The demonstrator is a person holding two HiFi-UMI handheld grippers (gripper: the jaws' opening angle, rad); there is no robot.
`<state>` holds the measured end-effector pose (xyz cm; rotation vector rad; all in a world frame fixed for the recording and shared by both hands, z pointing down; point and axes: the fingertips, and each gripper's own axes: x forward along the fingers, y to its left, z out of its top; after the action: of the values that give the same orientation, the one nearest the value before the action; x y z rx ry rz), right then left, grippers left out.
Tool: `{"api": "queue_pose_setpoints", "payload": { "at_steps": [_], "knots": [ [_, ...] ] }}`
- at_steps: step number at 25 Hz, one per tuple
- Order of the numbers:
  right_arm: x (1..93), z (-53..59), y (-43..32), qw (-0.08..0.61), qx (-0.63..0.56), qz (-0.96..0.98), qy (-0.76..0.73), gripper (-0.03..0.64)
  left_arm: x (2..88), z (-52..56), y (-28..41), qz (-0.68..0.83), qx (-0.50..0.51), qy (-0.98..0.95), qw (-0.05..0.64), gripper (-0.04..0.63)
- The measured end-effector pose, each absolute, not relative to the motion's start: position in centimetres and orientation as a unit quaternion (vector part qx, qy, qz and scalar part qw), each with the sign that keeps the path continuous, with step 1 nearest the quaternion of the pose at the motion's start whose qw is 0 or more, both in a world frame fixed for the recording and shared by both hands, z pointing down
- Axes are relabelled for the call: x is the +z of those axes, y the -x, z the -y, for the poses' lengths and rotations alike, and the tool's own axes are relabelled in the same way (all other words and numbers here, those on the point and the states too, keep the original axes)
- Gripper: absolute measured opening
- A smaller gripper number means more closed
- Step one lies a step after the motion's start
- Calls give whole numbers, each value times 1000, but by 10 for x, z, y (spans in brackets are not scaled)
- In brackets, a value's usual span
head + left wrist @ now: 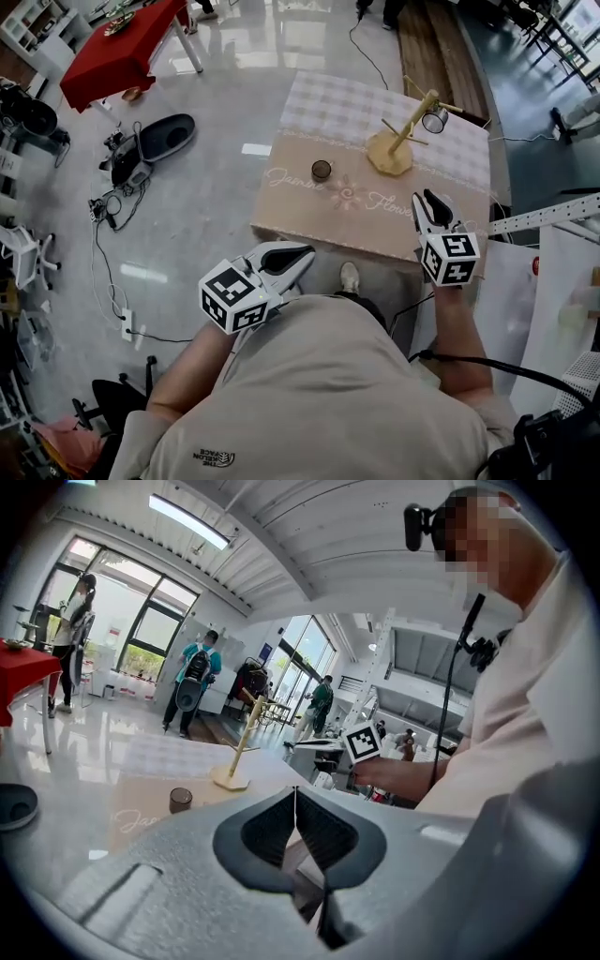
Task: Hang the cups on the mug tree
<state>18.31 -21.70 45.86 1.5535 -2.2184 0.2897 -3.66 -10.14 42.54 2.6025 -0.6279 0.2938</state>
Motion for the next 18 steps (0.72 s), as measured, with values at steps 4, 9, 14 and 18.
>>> {"api": "queue_pose_setpoints", "payload": {
  "at_steps": [4,9,14,18],
  "knots": [
    [469,170,-150,191,148,811,-533,41,428,94,39,205,115,-947,220,9],
    [478,122,-117,175,178,821,-513,20,434,86,41,176,122,-952,220,9],
    [485,85,-96,190,185,824,-500,14,434,77,40,154,123,-956,219,9],
    [486,69,-80,195,181,829,-491,14,435,71,44,146,122,-957,219,9]
  ]
}}
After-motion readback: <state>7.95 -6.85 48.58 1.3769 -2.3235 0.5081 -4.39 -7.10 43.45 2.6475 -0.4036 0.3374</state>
